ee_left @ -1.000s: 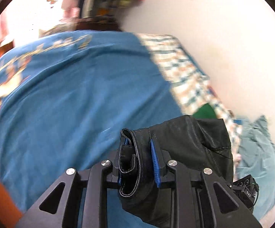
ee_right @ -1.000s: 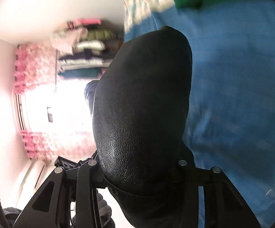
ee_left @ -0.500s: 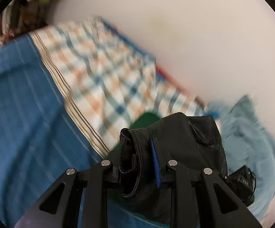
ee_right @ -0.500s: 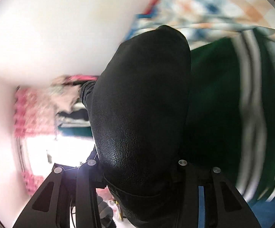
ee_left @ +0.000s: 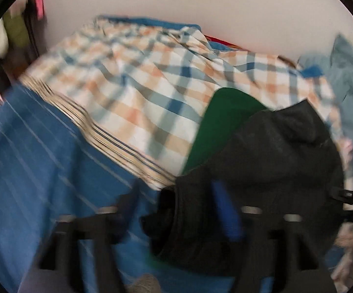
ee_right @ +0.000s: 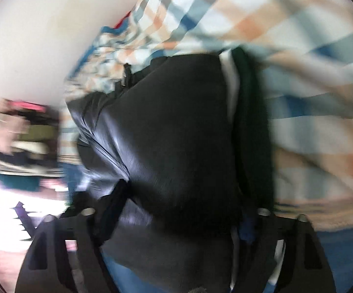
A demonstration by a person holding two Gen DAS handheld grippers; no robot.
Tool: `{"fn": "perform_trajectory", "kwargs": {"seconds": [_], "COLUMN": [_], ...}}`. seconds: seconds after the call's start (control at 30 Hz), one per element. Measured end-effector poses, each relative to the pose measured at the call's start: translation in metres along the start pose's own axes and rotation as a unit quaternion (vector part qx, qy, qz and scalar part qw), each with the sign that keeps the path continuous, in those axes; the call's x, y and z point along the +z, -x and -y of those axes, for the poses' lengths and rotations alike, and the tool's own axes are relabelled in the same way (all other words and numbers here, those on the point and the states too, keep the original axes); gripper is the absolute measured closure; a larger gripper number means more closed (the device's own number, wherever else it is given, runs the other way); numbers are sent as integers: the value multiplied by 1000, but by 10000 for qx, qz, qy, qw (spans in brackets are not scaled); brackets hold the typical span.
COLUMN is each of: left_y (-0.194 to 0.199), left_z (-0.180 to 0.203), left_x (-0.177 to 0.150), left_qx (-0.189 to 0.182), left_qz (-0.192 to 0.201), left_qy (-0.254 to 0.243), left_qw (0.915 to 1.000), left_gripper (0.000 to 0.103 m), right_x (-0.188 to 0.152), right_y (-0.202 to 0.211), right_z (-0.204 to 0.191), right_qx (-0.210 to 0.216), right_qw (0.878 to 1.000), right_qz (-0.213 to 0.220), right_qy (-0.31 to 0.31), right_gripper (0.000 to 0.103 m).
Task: Fold large clothes
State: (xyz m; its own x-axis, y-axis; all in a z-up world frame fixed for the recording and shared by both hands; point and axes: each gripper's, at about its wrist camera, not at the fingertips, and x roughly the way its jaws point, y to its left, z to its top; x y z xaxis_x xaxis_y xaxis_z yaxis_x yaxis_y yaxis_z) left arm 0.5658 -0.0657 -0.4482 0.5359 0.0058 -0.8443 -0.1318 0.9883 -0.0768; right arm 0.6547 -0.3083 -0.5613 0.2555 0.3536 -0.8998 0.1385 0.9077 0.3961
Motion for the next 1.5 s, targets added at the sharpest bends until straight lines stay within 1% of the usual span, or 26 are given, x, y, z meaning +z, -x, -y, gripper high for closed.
{"fn": "perform_trajectory", "kwargs": {"seconds": [0.03, 0.07, 0.1, 0.13, 0.2, 0.23, 0.27, 0.3, 0.33, 0.37, 0.4, 0.43, 0.47, 0.57, 0.6, 0.63, 0.7, 0.77, 0.8, 0.87, 0.97, 1.07, 1.1, 1.23, 1.37, 1.5], "left_y": [8, 17, 26, 39, 61, 73, 88, 103, 114, 129, 140, 157, 175, 226, 241, 263, 303, 336, 351, 386, 434, 478, 489, 533, 569, 589], "left_z": [2, 3, 5, 8, 12, 13, 15, 17, 17, 16, 15, 14, 13, 10, 9, 6, 1, -5, -8, -14, -26, -36, -40, -50, -57, -61], "left_x": [-1, -2, -5, -8, -15, -20, -26, -32, -35, -40, -42, -46, -50, -59, -62, -66, -74, -80, -84, -92, -102, -112, -116, -127, -136, -144], "left_qx": [98, 155, 259, 333, 500, 522, 576, 653, 647, 621, 598, 544, 477, 278, 228, 128, 41, -80, -95, -165, -187, -201, -222, -255, -320, -316], "left_qz": [29, 65, 91, 132, 208, 236, 300, 347, 358, 394, 425, 446, 464, 515, 535, 564, 622, 668, 694, 748, 818, 961, 990, 1097, 1268, 1371], "left_qy": [-113, -200, -311, -449, -642, -730, -842, -934, -978, -1025, -1047, -1080, -1115, -1193, -1214, -1240, -1308, -1338, -1343, -1364, -1280, -1194, -1165, -1021, -973, -1018], "left_qw": [9999, 9997, 9991, 9984, 9965, 9957, 9943, 9929, 9925, 9920, 9918, 9917, 9915, 9911, 9909, 9906, 9894, 9887, 9885, 9877, 9882, 9880, 9880, 9884, 9866, 9848], "left_gripper": [11, 11, 11, 10, 8, 7, 7, 7, 7, 7, 7, 7, 7, 7, 7, 7, 7, 7, 7, 7, 7, 7, 7, 7, 7, 7], "right_x": [-11, -16, -36, -45, -82, -96, -111, -119, -128, -108, -123, -129, -136, -175, -182, -199, -226, -247, -264, -289, -326, -357, -366, -401, -435, -461], "right_y": [8, 16, 27, 32, 45, 56, 76, 93, 109, 134, 154, 171, 188, 256, 268, 292, 332, 365, 388, 421, 470, 510, 523, 570, 613, 643], "right_z": [-13, -20, -33, -35, -60, -67, -62, -58, -62, -66, -75, -90, -81, -99, -104, -113, -128, -142, -153, -172, -196, -214, -218, -237, -253, -262], "right_qx": [-376, -606, -1083, -1329, -1849, -2006, -2100, -2211, -2278, -2290, -2339, -2412, -2418, -2493, -2521, -2578, -2554, -2617, -2627, -2701, -2719, -2653, -2589, -2487, -2474, -2391], "right_qw": [9992, 9979, 9934, 9900, 9806, 9771, 9748, 9720, 9703, 9700, 9682, 9658, 9653, 9605, 9591, 9566, 9554, 9518, 9497, 9451, 9415, 9409, 9422, 9402, 9345, 9323], "right_qz": [101, 153, 231, 284, 394, 464, 537, 599, 663, 701, 797, 875, 918, 1201, 1252, 1341, 1468, 1588, 1692, 1822, 1956, 2057, 2076, 2243, 2453, 2611], "right_qy": [105, 165, 305, 385, 512, 529, 534, 515, 471, 428, 389, 366, 367, 305, 288, 230, 191, 183, 198, 240, 366, 447, 467, 616, 735, 742], "right_gripper": [16, 15, 15, 14, 13, 12, 11, 11, 11, 10, 10, 10, 10, 10, 10, 10, 10, 10, 10, 10, 10, 10, 10, 10, 10, 10]}}
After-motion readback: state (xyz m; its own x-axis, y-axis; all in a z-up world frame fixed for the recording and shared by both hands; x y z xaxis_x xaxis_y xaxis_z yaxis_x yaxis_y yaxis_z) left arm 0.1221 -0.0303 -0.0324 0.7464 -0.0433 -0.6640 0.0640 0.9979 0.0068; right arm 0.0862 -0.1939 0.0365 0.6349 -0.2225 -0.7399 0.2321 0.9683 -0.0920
